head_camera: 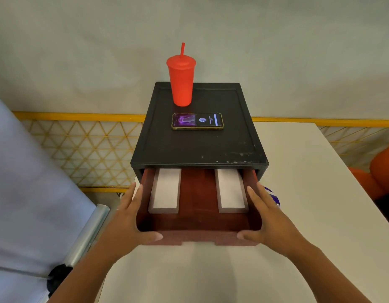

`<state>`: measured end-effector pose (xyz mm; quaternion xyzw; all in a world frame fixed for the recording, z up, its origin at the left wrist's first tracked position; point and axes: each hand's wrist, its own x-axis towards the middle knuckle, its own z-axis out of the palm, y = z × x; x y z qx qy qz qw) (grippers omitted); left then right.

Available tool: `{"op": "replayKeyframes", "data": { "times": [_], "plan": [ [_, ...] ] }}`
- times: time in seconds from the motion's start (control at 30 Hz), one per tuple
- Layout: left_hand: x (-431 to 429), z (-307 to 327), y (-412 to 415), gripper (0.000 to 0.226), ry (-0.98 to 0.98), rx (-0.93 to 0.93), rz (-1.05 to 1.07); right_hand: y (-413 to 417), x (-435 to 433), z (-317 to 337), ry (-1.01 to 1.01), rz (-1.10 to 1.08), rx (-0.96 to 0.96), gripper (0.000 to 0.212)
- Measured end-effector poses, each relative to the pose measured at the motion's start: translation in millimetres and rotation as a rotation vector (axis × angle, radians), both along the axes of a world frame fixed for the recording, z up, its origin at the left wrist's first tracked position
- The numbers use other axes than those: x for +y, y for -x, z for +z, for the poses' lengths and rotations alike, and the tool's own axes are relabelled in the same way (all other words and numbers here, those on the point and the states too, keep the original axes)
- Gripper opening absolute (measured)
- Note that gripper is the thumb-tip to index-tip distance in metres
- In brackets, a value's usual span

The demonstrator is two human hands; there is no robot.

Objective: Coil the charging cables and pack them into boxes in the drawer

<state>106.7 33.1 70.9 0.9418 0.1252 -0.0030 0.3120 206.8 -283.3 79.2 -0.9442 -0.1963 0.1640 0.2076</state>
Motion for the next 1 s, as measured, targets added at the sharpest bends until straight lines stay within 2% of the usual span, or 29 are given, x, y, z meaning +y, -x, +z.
{"op": "replayKeyframes", "data": {
  "times": [0.17,0.33,0.43,0.7,0.83,1.0],
  "plan": [
    [2.5,10.1,-36.1,0.128,-0.311,-0.01,-0.021,-21.9,11.3,4.8,0.041,-0.041,-0.197,0.109],
    [0.5,16.3,-68.4,0.12,-0.498,0.016,-0.036,-47.5,27.8,8.1,0.161,-0.039,-0.303,0.106],
    [-1.8,12.8,-80.6,0.111,-0.604,0.062,-0.076,-61.3,32.9,10.3,0.246,-0.015,-0.305,0.099],
    [2.6,-13.9,-92.6,0.095,-0.687,-0.107,-0.016,-72.5,46.3,6.8,0.349,-0.044,-0.382,0.071],
    [2.0,-20.0,-102.3,0.084,-0.72,-0.124,-0.006,-78.6,50.0,-4.1,0.272,-0.079,-0.55,0.053],
    [2.1,-23.0,-111.2,0.067,-0.754,-0.129,0.028,-82.6,48.5,-12.8,0.299,-0.087,-0.617,0.064]
  ]
}}
